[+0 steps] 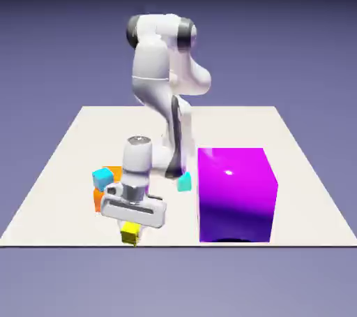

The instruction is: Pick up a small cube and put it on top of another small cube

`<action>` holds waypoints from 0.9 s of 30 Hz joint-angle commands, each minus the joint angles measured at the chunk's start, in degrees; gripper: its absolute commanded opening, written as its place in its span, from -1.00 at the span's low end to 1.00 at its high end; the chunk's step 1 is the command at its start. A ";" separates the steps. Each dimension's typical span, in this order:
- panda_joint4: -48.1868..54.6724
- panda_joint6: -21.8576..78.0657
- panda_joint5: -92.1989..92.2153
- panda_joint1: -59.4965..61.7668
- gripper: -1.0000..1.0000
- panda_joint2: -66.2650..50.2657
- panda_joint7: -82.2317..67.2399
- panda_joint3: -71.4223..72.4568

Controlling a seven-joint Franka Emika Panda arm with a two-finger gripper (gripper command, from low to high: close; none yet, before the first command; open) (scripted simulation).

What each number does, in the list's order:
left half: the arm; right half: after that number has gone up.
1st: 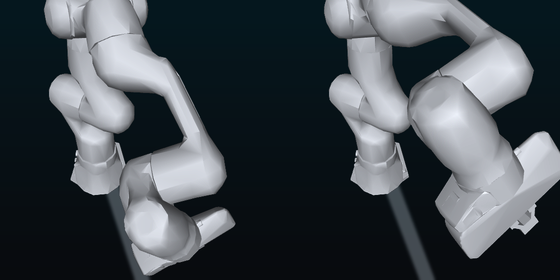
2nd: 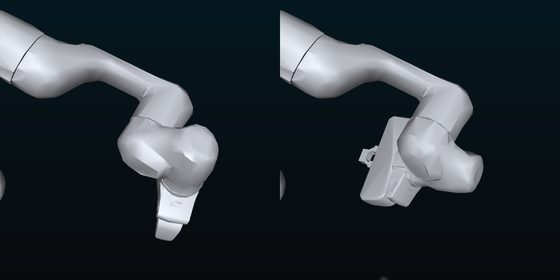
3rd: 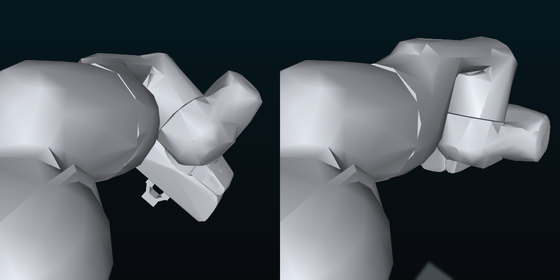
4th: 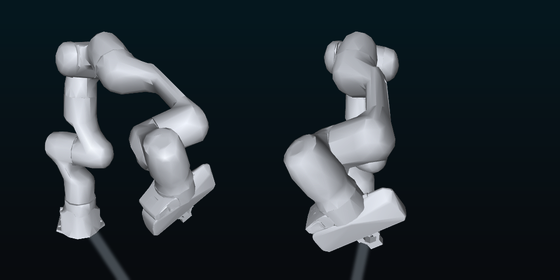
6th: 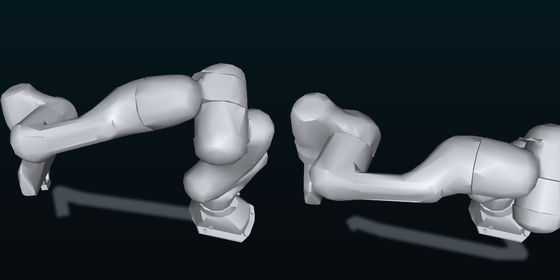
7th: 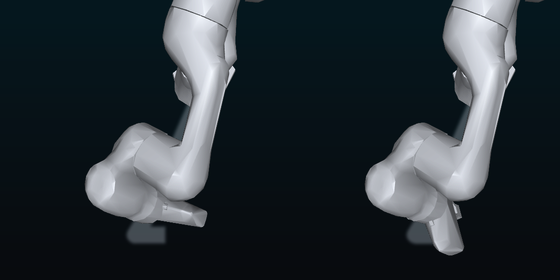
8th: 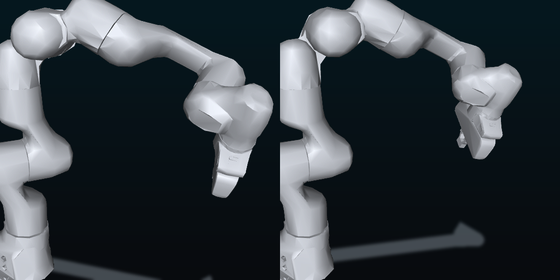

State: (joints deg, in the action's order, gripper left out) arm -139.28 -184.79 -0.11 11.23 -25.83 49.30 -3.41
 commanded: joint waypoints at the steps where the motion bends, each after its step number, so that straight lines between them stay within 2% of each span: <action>1: -1.10 0.98 0.06 -0.23 -1.00 2.08 -0.07 -0.22; 21: -22.62 20.64 -6.61 21.17 -1.00 43.24 4.58 0.37; 27: -21.26 11.60 -10.62 20.87 -1.00 32.87 7.78 -1.04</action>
State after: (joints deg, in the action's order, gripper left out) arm -160.54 -173.20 -10.77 32.09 7.05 57.13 -4.46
